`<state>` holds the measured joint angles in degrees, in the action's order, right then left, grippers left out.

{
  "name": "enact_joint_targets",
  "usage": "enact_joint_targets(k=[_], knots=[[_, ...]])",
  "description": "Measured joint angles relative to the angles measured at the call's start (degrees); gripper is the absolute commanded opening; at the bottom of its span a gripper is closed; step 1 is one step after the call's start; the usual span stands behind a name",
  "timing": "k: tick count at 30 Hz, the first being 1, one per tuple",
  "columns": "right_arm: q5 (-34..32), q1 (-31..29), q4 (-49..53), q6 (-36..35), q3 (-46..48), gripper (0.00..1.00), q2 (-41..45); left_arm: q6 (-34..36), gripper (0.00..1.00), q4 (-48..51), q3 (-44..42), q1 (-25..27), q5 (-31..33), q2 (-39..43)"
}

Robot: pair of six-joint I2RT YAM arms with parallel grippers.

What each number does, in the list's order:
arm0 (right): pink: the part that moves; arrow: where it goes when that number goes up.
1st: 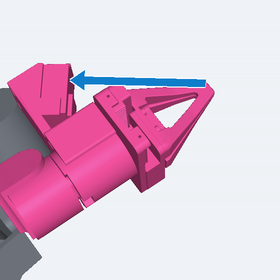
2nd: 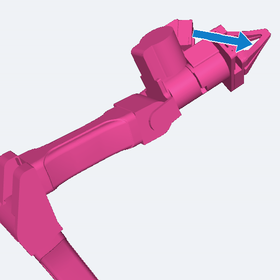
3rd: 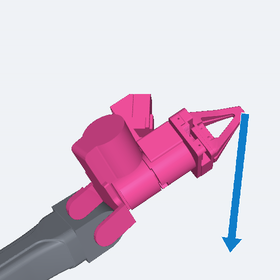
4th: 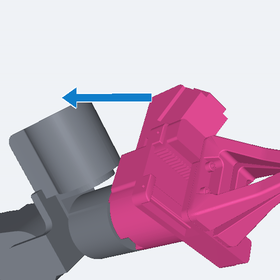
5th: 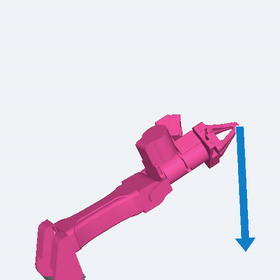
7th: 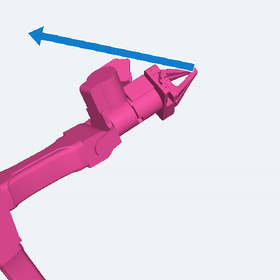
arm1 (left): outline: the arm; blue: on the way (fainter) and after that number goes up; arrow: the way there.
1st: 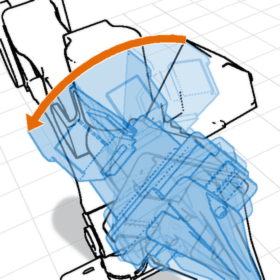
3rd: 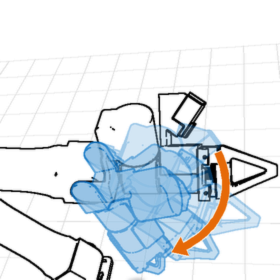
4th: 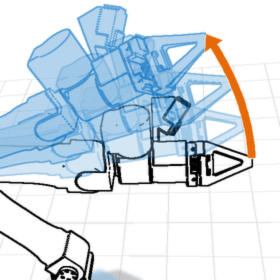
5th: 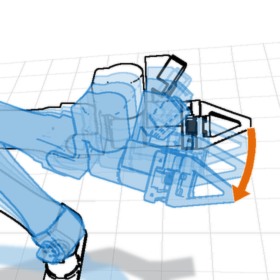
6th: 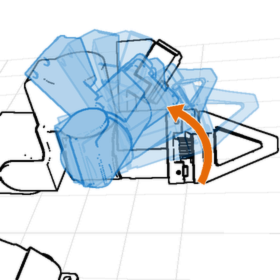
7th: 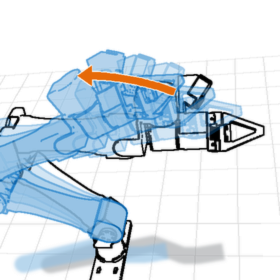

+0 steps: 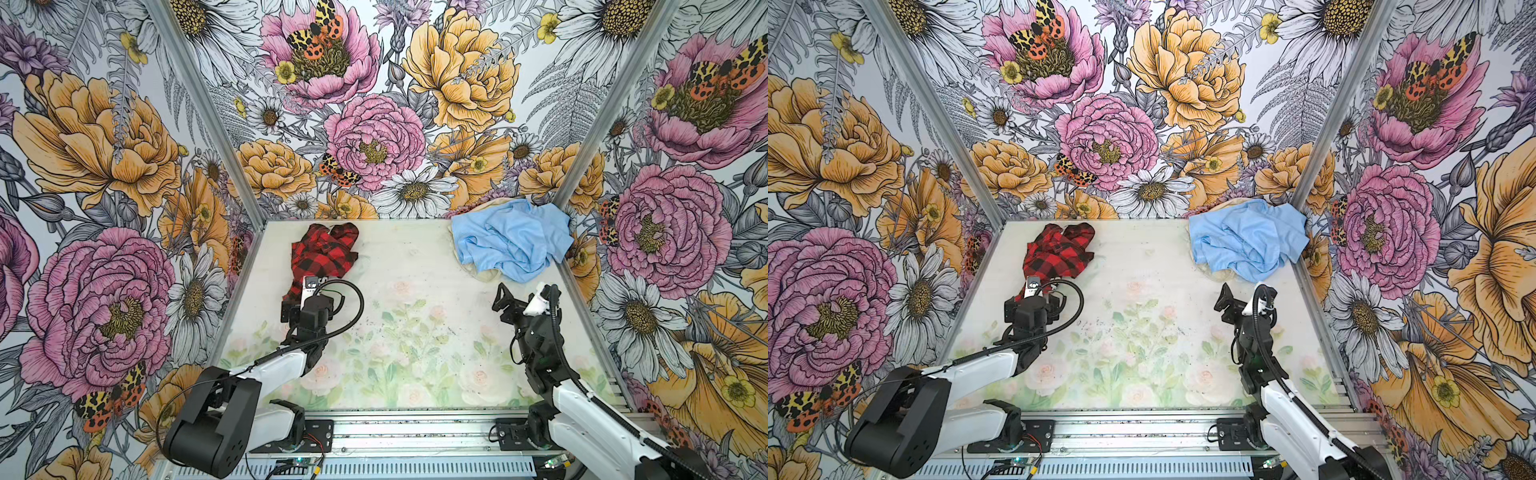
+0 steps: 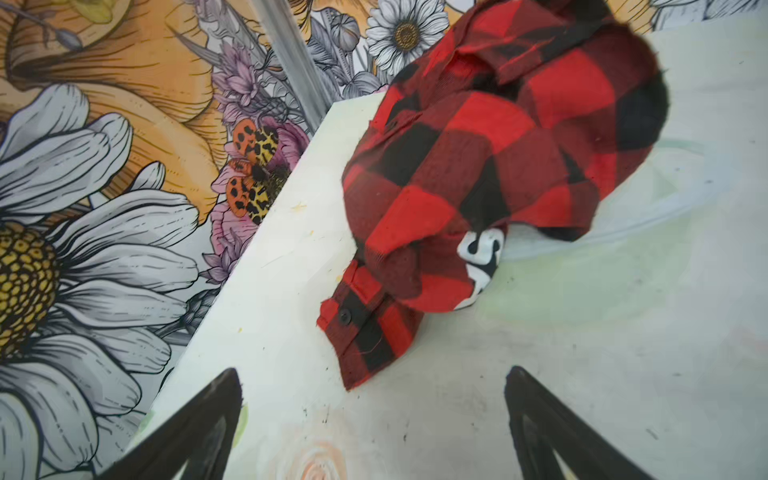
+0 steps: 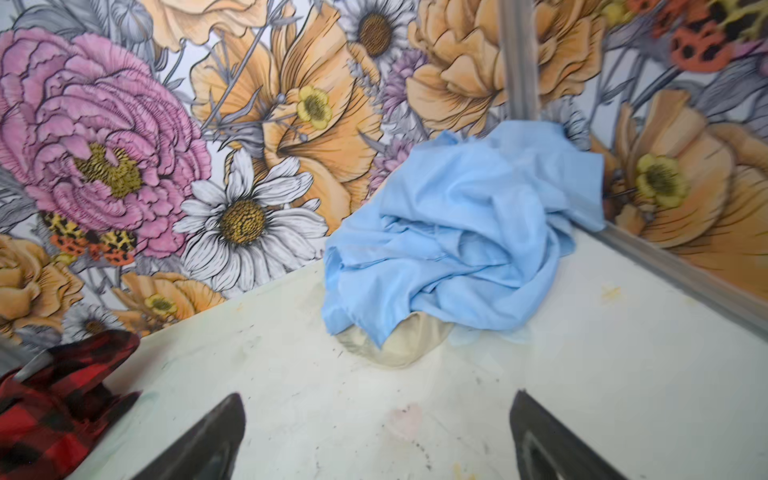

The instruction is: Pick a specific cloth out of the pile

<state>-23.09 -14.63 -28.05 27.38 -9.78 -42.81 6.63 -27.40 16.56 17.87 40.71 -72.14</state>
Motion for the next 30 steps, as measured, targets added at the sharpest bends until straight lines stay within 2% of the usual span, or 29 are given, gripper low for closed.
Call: enact_joint_targets(k=[3, 5, 10, 13, 16, 26, 30], knots=[[-6.25, 0.0, -2.73, -3.08, -0.02, 0.99, 0.7, 1.49, 0.99, -10.19, -2.4, -0.63, -0.48, -1.64], [-8.63, 0.11, -5.27, -5.64, -0.17, 0.99, -3.1, 1.22, 0.99, -16.5, -2.6, -2.69, -2.49, -3.13], [-4.92, 0.83, -9.6, -16.04, -1.86, 1.0, -16.31, -0.52, 0.99, -30.21, -1.88, -9.14, -8.28, -12.72], [-4.13, 1.36, -13.42, -21.51, -2.16, 0.99, -22.18, -1.57, 0.99, -30.64, -1.84, -10.36, -10.91, -13.57], [-1.62, 4.35, -16.68, -23.91, -2.16, 0.99, -26.69, -2.05, 0.99, -33.07, -1.77, -10.56, -12.35, -13.57], [10.67, 17.7, -30.49, -20.83, -3.98, 1.0, -42.93, -3.96, 0.99, -30.49, 3.04, -14.14, -19.21, -16.41], [16.37, 18.8, -26.08, -20.57, -8.15, 0.99, -45.16, -3.93, 0.99, -30.69, 2.78, -13.38, -19.41, -16.85]])
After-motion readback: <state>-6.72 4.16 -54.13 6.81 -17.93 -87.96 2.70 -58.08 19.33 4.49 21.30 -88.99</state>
